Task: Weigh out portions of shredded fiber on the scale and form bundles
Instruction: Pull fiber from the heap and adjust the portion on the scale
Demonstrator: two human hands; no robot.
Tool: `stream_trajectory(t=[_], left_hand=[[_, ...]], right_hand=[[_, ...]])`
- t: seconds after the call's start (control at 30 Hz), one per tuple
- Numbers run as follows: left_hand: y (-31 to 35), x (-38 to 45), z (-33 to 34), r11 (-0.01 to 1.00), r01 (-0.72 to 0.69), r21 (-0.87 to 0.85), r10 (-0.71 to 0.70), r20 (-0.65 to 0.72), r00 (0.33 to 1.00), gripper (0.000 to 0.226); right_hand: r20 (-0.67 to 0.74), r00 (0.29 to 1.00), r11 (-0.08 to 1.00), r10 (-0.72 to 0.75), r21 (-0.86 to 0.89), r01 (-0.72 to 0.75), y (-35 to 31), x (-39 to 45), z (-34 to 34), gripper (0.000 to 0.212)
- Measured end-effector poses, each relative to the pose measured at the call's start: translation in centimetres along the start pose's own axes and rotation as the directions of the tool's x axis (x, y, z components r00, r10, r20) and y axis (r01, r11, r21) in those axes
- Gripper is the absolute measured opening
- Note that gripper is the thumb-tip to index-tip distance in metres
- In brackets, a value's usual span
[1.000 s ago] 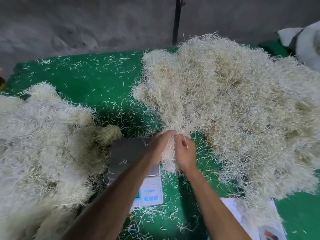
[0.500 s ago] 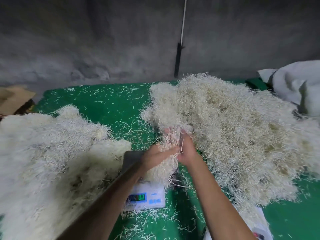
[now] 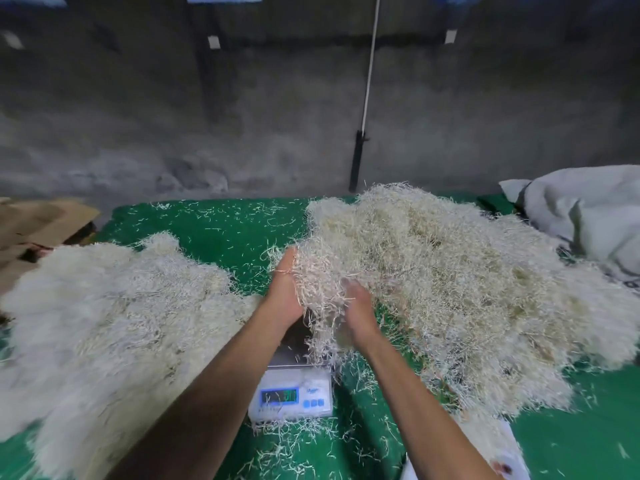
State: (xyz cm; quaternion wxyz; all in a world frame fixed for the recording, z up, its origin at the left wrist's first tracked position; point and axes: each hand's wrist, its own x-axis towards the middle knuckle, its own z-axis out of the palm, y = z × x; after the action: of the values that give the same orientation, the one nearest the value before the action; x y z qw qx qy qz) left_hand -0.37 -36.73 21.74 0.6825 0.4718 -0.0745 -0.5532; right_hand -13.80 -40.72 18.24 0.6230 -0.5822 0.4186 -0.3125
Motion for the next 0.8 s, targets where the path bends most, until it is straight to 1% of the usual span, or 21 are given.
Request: stream_trajectory(t=[0.03, 0.1, 0.17, 0.2, 0.23, 0.3, 0.33, 0.4, 0.47, 0.5, 0.53, 0.57, 0.6, 0.63, 0.67, 0.7, 0.73, 0.77, 0.8], left_hand=[[0.1, 0.0, 0.5, 0.999, -0.03, -0.023, 0.029, -0.044, 0.999, 0.068], [0.8, -0.1, 0.8, 0.996, -0.078, -0.037, 0.071, -0.152, 0.986, 0.086], [1.9, -0.1, 0.2, 0.991, -0.129, -0.031, 0.122, -0.175, 0.977, 0.086], [2.4, -0.3, -0.3, 0.99, -0.144, -0.008, 0.14, -0.194, 0.971, 0.086], [2.9, -0.4, -0.9, 0.988, -0.155, 0.025, 0.157, -0.223, 0.962, 0.084], [3.7, -0.5, -2.0, 0.982, -0.187, 0.038, 0.19, -0.295, 0.936, 0.084], [4.2, -0.6, -2.3, 0.979, -0.204, 0.024, 0.202, -0.309, 0.929, 0.089], [4.8, -1.3, -2.5, 0.975, -0.221, -0.003, 0.21, -0.298, 0.931, 0.094], [4.9, -1.6, -3.2, 0.983, -0.184, -0.011, 0.172, -0.302, 0.938, 0.097], [4.5, -1.8, -3.9, 0.987, -0.157, -0.021, 0.145, -0.278, 0.95, 0.092], [3.9, -1.8, -4.5, 0.99, -0.13, -0.044, 0.117, -0.229, 0.966, 0.081], [3.0, -2.0, -5.3, 0.991, -0.104, -0.082, 0.089, -0.17, 0.981, 0.069], [2.0, -2.3, -6.2, 0.993, -0.083, -0.087, 0.069, -0.146, 0.987, 0.055], [0.8, -2.7, -7.0, 0.996, -0.058, -0.065, 0.048, -0.151, 0.987, 0.047], [-0.2, -3.1, -7.6, 0.999, -0.035, -0.028, 0.028, -0.227, 0.974, 0.049], [-1.3, -3.1, -8.1, 0.998, -0.032, -0.061, 0.012, -0.309, 0.951, 0.054], [-2.1, -3.4, -8.5, 0.99, -0.046, -0.13, -0.006, -0.378, 0.926, 0.055], [-2.5, -3.6, -8.9, 0.984, -0.055, -0.171, -0.021, -0.41, 0.912, 0.057], [-2.6, -3.9, -9.4, 0.982, -0.052, -0.181, -0.029, -0.416, 0.909, 0.059]], right_hand=[[0.075, 0.997, 0.996, -0.014, -0.09, 0.02, -0.3, -1.1, 1.0, 0.034], [0.181, 0.983, 0.98, -0.009, -0.195, 0.045, -0.6, -2.7, 2.2, 0.057], [0.284, 0.958, 0.967, -0.04, -0.229, 0.108, -0.5, -3.7, 2.6, 0.085], [0.316, 0.948, 0.958, -0.043, -0.255, 0.129, -0.3, -3.7, 2.7, 0.093], [0.344, 0.939, 0.949, -0.021, -0.288, 0.126, -0.3, -3.7, 2.7, 0.091], [0.385, 0.923, 0.928, 0.014, -0.349, 0.132, 0.4, -3.0, 2.4, 0.077], [0.386, 0.922, 0.927, 0.039, -0.357, 0.11, 0.9, -2.7, 2.4, 0.074], [0.34, 0.935, 0.913, 0.098, -0.405, 0.051, 1.7, -1.9, 2.5, 0.077], [0.261, 0.963, 0.882, 0.073, -0.468, 0.06, 1.9, -0.9, 2.8, 0.051], [0.201, 0.978, 0.883, 0.054, -0.467, 0.047, 1.8, -0.3, 2.9, 0.039], [0.134, 0.99, 0.907, 0.032, -0.419, 0.027, 1.4, 0.2, 3.1, 0.033], [0.079, 0.997, 0.946, 0.021, -0.325, 0.006, 0.7, 0.5, 3.3, 0.034], [0.059, 0.998, 0.978, 0.021, -0.208, -0.008, -0.2, 0.7, 3.6, 0.036], [0.086, 0.996, 0.997, 0.024, -0.07, -0.018, -0.9, 0.8, 3.9, 0.034], [0.154, 0.988, 0.996, 0.026, 0.081, -0.038, -1.5, 0.7, 4.2, 0.027], [0.242, 0.969, 0.958, 0.049, 0.264, -0.115, -1.9, 0.7, 4.3, 0.02], [0.314, 0.945, 0.885, 0.088, 0.411, -0.219, -2.1, 0.5, 4.3, 0.016], [0.368, 0.922, 0.806, 0.115, 0.508, -0.304, -2.1, 0.4, 4.0, 0.015], [0.379, 0.916, 0.772, 0.133, 0.54, -0.335, -1.9, 0.4, 3.7, 0.013]])
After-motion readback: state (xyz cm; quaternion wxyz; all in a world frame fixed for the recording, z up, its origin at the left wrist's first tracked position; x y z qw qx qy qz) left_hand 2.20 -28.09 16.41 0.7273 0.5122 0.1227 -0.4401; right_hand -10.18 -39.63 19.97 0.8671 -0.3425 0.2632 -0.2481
